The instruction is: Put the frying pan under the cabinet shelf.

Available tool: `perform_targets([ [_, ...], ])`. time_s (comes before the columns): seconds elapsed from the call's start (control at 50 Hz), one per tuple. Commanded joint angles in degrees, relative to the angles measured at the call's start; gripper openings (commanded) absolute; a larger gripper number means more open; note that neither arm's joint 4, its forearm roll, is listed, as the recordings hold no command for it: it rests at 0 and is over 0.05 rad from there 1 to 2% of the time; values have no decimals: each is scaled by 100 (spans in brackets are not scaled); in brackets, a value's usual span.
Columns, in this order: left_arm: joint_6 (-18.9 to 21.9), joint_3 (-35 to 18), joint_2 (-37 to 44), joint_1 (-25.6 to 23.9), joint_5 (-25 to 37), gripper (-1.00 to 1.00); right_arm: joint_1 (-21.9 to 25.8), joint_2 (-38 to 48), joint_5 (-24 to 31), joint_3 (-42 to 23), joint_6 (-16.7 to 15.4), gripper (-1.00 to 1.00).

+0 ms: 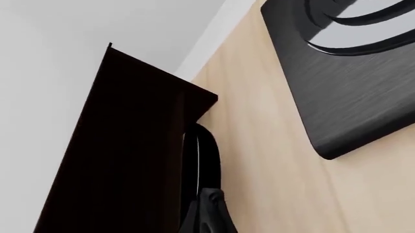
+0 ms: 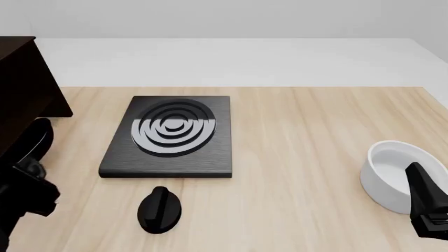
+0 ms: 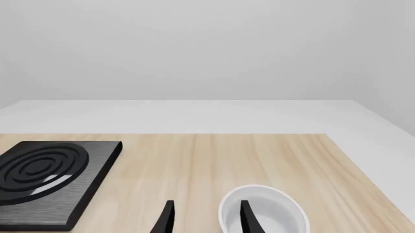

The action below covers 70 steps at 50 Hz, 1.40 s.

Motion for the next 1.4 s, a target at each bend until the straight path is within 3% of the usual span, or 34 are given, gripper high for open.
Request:
perform_targets([
  [0.02, 138, 118, 200, 756, 32, -100, 0, -1, 0, 0, 1, 100],
  [0.22, 179, 118, 164, 526, 22, -100, 0, 1, 0, 0, -1, 100],
  [0.32, 111, 118, -422, 452, 318, -100, 0, 0, 0, 0, -1, 100],
  [0.36, 156, 118, -310, 421, 267, -100, 1, 1, 0, 0, 0, 100],
  [0.38, 150, 118, -316, 420, 285, 100, 1, -1, 0, 0, 0, 100],
  [0.54, 118, 118, -482, 340, 485, 100, -1, 0, 0, 0, 1, 100],
  [0.7, 108, 118, -2308, 2, 2398, 100, 0, 0, 0, 0, 1, 100],
  [0.8, -7, 118, -2947, -223, 2999, 100, 2, 0, 0, 0, 1, 100],
  [0.98, -53, 116, -3515, -549, 3776, 100, 1, 0, 0, 0, -1, 100],
  [1.4, -29, 113, -4674, -671, 5106, 100, 0, 1, 0, 0, -1, 100],
])
